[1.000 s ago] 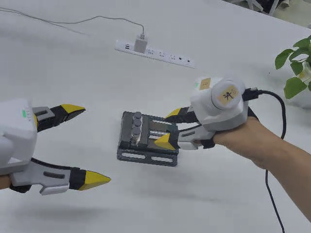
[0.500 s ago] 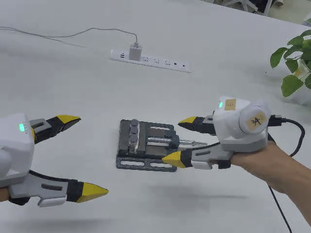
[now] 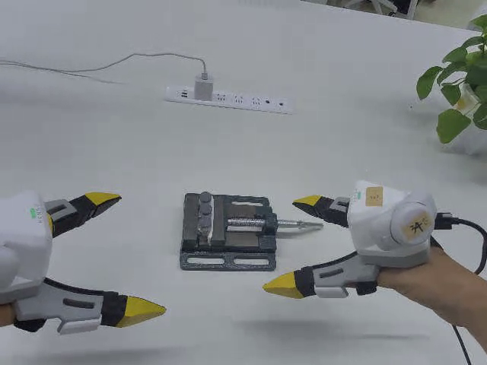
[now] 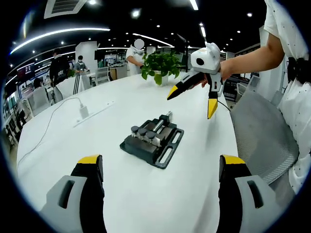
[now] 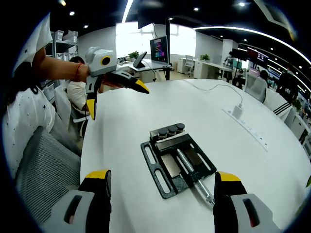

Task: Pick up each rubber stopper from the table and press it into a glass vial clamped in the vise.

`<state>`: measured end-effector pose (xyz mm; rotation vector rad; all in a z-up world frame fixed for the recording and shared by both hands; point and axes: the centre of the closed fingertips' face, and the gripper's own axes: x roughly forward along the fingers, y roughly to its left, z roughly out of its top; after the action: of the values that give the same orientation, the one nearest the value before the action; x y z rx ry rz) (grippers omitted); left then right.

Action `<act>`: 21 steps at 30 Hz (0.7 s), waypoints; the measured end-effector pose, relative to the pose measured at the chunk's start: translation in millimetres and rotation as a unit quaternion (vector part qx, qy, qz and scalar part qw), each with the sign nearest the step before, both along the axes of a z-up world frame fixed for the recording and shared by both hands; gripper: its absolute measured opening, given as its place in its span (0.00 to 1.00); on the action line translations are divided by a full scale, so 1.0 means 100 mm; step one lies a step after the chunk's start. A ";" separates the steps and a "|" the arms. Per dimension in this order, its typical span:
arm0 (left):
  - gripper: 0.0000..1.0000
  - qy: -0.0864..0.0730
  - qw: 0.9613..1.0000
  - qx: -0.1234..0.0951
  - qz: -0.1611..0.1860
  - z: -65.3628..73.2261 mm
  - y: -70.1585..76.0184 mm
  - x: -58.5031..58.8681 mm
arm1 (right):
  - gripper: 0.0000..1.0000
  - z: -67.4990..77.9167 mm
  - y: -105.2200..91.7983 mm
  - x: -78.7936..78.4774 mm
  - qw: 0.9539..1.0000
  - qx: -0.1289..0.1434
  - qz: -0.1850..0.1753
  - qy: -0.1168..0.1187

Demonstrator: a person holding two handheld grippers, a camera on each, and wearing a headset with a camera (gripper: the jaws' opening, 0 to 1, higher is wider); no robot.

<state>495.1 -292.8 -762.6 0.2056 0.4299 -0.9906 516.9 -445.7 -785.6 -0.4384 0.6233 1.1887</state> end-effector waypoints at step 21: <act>0.99 0.006 1.000 0.019 -0.008 -0.03 -0.03 -0.01 | 0.92 0.05 -0.06 -0.02 1.000 0.027 -0.012 -0.004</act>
<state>494.0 -295.9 -765.9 0.2375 0.4597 -1.0014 514.5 -451.8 -780.2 -0.3892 0.5858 1.1781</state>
